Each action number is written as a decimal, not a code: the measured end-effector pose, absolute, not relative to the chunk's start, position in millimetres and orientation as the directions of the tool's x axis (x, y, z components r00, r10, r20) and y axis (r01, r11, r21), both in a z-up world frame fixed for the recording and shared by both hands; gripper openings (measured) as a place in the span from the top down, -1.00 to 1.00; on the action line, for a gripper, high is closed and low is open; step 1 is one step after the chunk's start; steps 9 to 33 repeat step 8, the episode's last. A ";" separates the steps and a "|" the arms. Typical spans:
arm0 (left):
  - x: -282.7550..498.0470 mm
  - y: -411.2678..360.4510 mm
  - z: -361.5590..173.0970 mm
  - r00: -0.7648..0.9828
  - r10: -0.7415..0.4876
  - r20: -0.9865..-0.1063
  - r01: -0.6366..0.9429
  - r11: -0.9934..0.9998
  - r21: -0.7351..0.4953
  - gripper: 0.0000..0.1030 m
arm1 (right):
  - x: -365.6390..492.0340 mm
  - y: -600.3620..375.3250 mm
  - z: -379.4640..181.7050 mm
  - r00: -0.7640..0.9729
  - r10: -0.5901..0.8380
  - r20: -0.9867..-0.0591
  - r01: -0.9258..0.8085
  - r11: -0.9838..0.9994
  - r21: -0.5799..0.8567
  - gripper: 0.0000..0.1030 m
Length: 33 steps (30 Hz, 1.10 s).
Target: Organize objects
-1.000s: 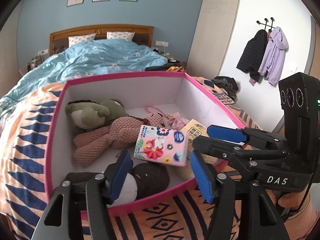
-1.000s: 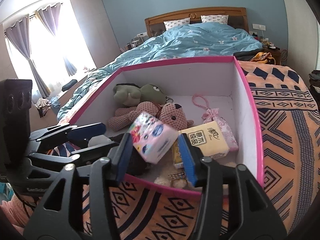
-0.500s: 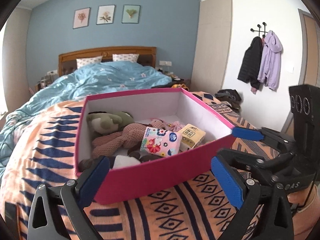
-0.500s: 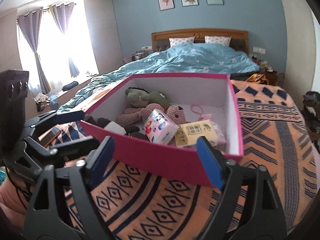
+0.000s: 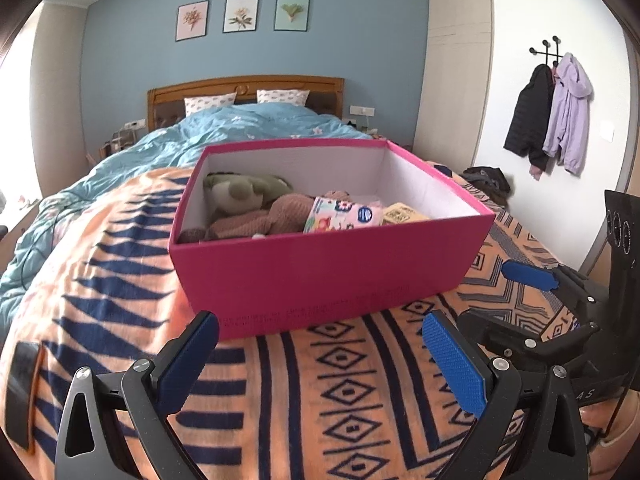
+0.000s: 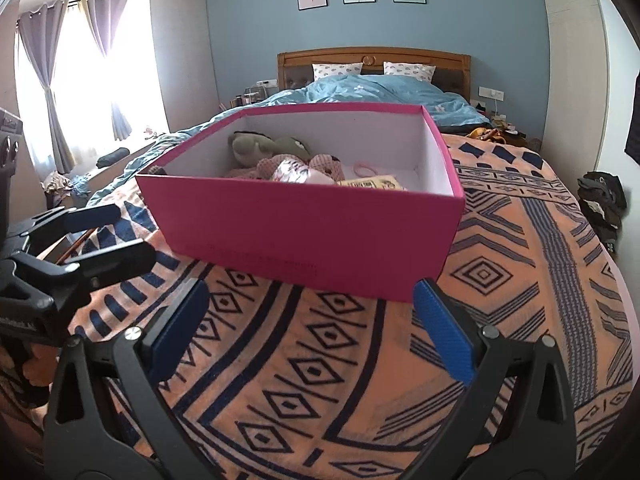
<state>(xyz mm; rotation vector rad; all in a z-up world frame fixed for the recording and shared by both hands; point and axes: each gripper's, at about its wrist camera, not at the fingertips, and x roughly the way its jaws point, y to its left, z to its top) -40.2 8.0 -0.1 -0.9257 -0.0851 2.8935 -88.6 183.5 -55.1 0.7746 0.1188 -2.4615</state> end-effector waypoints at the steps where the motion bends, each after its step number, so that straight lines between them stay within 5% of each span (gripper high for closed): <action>1: -39.8 7.5 -1.5 -0.806 0.114 -0.581 -0.076 -0.993 -0.089 -1.00 | -88.0 183.3 -55.3 -0.683 -0.479 -0.552 0.530 -0.844 0.077 -0.98; 33: -37.1 8.0 -9.1 -0.797 0.092 -0.597 -0.050 -0.995 -0.087 -1.00 | -80.5 183.8 -58.4 -0.690 -0.469 -0.551 0.522 -0.850 0.071 -0.98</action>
